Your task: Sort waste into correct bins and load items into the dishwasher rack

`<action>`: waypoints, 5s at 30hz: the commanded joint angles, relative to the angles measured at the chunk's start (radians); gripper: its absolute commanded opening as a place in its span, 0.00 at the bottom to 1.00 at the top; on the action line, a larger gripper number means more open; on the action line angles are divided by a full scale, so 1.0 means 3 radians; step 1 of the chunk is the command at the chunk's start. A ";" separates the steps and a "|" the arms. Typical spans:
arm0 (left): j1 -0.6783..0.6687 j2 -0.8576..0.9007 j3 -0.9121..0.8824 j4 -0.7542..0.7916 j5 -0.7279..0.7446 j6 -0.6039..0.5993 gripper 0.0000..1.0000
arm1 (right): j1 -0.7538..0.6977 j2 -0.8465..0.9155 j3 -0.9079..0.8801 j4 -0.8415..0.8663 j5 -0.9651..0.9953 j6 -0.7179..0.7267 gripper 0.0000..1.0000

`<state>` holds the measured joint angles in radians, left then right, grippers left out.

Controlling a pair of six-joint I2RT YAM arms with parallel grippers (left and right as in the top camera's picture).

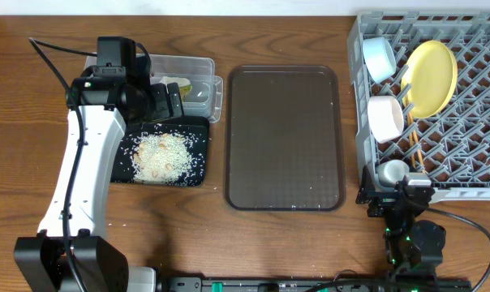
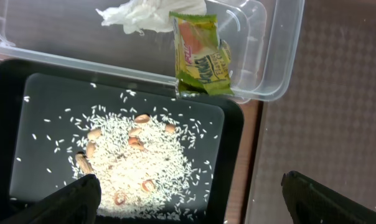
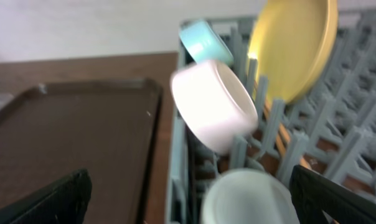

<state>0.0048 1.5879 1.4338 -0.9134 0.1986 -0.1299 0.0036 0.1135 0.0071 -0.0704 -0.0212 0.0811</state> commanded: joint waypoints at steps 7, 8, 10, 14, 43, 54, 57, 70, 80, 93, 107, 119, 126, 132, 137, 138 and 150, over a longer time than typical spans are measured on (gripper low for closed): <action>0.0011 -0.0003 0.0046 -0.0009 -0.0029 0.0019 0.95 | 0.0037 -0.0362 -0.0005 -0.0015 0.0042 -0.0088 0.99; 0.0011 -0.0003 0.0046 -0.0008 -0.0031 0.0020 0.95 | 0.0037 -0.0362 -0.0005 -0.0013 0.0042 -0.0088 0.99; 0.0011 -0.0003 0.0046 -0.0008 -0.0031 0.0019 0.95 | 0.0036 -0.0362 -0.0005 -0.0013 0.0042 -0.0088 0.99; 0.0011 -0.0003 0.0046 -0.0008 -0.0029 0.0019 0.95 | 0.0036 -0.0360 -0.0005 -0.0013 0.0043 -0.0088 0.99; 0.0008 -0.0898 -0.0284 0.0081 -0.0425 0.0034 0.95 | 0.0036 -0.0360 -0.0005 -0.0013 0.0043 -0.0088 0.99; 0.0008 -0.2717 -0.2445 0.2473 -0.0341 0.0033 0.95 | 0.0036 -0.0360 -0.0005 -0.0013 0.0043 -0.0088 0.99; 0.0008 -0.3189 -0.2942 0.2700 -0.0343 0.0034 0.95 | 0.0036 -0.0360 -0.0005 -0.0013 0.0043 -0.0088 0.99; 0.0008 -0.4772 -0.4145 0.3039 -0.0356 0.0034 0.95 | 0.0036 -0.0360 -0.0005 -0.0013 0.0043 -0.0088 0.99; 0.0008 -0.5121 -0.4519 0.3253 -0.0355 0.0036 0.95 | 0.0036 -0.0360 -0.0005 -0.0013 0.0043 -0.0088 0.99; -0.0020 -0.5289 -0.4767 0.3131 -0.0342 0.0034 0.95 | 0.0036 -0.0360 -0.0005 -0.0013 0.0043 -0.0088 0.99; -0.0020 -0.5271 -0.4766 0.2834 -0.0341 -0.0031 0.95 | 0.0036 -0.0360 -0.0005 -0.0013 0.0043 -0.0088 0.99; -0.0020 -0.5271 -0.4766 0.2834 -0.0341 -0.0031 0.95 | 0.0036 -0.0359 -0.0005 -0.0013 0.0043 -0.0088 0.99; -0.0020 -0.5271 -0.4766 0.2834 -0.0341 -0.0031 0.95 | 0.0036 -0.0359 -0.0005 -0.0013 0.0043 -0.0088 0.99; -0.0020 -0.5271 -0.4766 0.2834 -0.0341 -0.0031 0.95 | 0.0036 -0.0352 -0.0005 -0.0013 0.0043 -0.0088 0.99; -0.0020 -0.5271 -0.4766 0.2834 -0.0341 -0.0031 0.95 | 0.0036 -0.0350 -0.0005 -0.0013 0.0043 -0.0088 0.99; -0.0020 -0.5271 -0.4766 0.2834 -0.0341 -0.0031 0.95 | 0.0036 -0.0350 -0.0005 -0.0013 0.0043 -0.0088 0.99; -0.0020 -0.5271 -0.4766 0.2834 -0.0341 -0.0031 0.95 | 0.0036 -0.0350 -0.0005 -0.0013 0.0043 -0.0088 0.99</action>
<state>0.0036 0.0105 0.0174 -0.0235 0.0898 -0.1337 0.0059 0.0120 0.0071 -0.0700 -0.0116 0.0639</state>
